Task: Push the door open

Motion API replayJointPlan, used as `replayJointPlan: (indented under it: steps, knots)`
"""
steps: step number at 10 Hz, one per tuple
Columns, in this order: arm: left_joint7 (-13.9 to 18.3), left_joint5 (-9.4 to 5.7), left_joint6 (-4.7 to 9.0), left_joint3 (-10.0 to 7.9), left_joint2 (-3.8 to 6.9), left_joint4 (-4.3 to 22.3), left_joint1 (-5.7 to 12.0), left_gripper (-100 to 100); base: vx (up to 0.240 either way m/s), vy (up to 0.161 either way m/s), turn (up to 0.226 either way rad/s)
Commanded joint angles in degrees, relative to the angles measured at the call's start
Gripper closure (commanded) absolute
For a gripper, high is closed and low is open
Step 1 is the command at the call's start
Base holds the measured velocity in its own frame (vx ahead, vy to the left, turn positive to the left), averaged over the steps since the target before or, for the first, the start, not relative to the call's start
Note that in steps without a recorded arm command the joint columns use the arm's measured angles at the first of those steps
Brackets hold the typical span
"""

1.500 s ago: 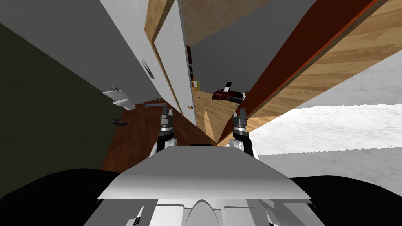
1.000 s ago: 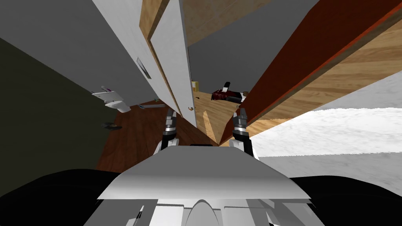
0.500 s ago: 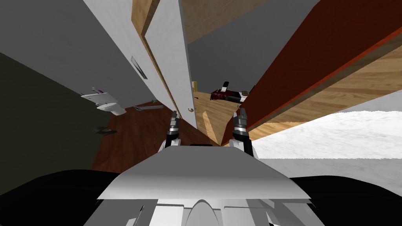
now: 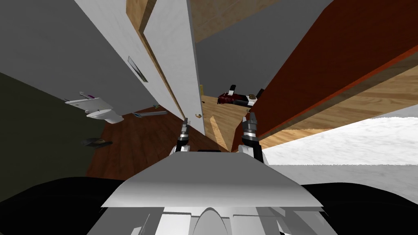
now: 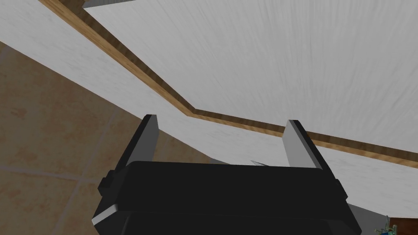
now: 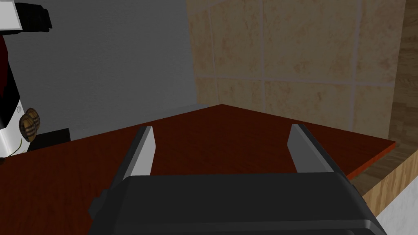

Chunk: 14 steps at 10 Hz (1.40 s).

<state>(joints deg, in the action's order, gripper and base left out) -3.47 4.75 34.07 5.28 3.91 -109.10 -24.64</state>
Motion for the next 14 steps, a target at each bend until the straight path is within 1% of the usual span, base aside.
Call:
replayJointPlan:
  steps: [1,3,4,6,14]
  knots:
    - [0.3,-0.03,0.37,0.87,0.12,2.8,0.77,-100,0.088,0.112,-0.117]
    - [0.9,-0.19,0.99,1.79,0.43,5.9,1.68,-100,0.079,0.106,-0.097]
    - [0.9,-0.19,0.99,1.79,0.43,6.3,1.68,-100,0.054,0.063,-0.030]
    - [1.5,-0.35,1.63,2.73,0.71,10.0,2.62,-100,0.048,0.081,-0.080]
    - [3.9,-0.98,4.20,6.51,1.52,24.6,6.37,-100,0.076,0.117,-0.107]
